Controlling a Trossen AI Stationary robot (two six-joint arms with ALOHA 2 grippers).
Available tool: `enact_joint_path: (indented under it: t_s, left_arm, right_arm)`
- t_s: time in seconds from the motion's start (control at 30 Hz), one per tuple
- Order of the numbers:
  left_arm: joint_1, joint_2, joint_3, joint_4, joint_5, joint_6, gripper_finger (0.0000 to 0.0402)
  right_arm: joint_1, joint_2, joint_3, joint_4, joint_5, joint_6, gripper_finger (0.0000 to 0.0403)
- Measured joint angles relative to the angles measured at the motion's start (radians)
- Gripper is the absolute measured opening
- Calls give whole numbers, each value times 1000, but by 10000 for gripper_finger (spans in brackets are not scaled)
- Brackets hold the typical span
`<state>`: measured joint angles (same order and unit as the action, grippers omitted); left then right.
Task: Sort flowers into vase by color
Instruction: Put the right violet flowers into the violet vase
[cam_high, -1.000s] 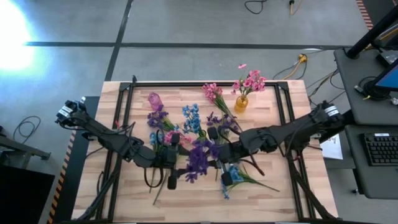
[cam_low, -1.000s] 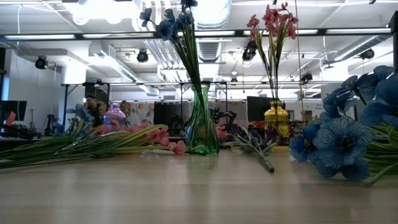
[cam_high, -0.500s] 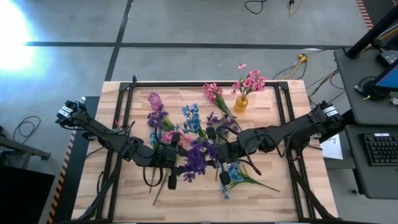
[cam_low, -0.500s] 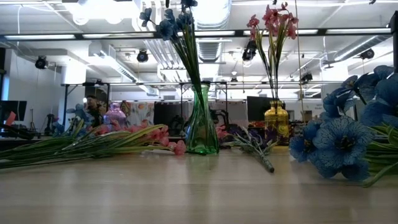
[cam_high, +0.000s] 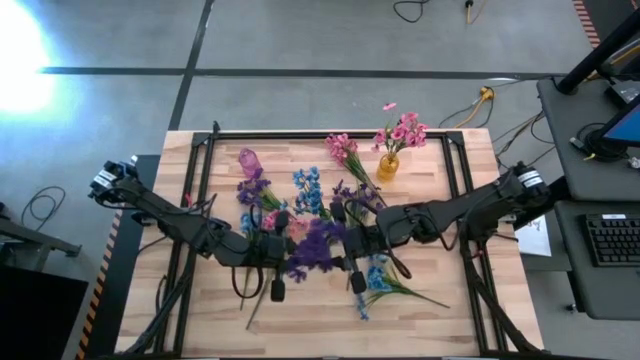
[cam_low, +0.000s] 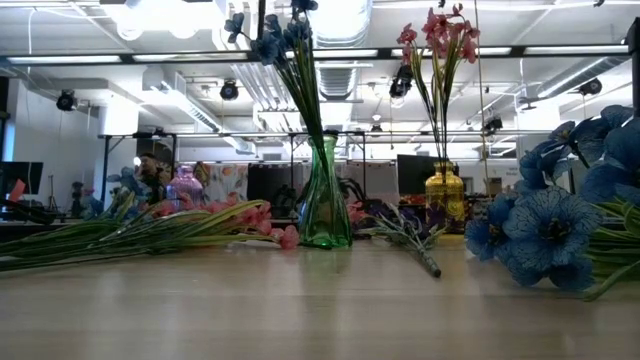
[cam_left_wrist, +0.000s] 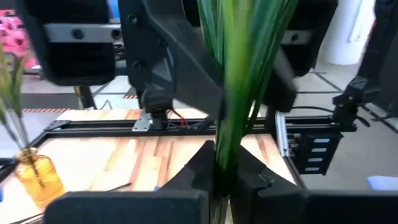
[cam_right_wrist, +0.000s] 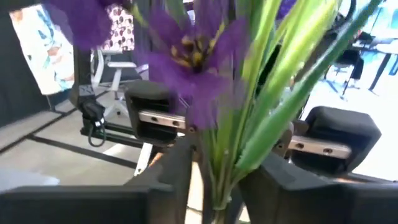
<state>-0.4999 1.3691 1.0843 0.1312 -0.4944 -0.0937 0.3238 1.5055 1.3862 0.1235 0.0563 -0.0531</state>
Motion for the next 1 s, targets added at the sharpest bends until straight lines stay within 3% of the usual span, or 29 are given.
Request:
enact_joint_path:
  t_s: [0.2,0.3,0.5,0.73,0.87,1.0]
  left_arm:
    - [1,-71,0,-106,-22,-16,1]
    - [-2,-130,0,-207,-106,-19,1]
    - [0,-271,0,-368,-252,7,0]
    - [35,-434,-6,-392,-448,228,0]
    - [200,-520,-55,-396,-409,263,0]
    - [419,-623,-170,-356,-194,249,0]
  right_arm:
    - [-2,-65,0,-94,-1,82,182]
    - [-1,-105,0,-177,-3,136,201]
    - [-1,-141,0,-338,-3,190,212]
    - [-2,-150,0,-419,0,174,210]
    - [-2,-150,0,-444,1,146,210]
    - [-4,-150,-1,-470,34,130,211]
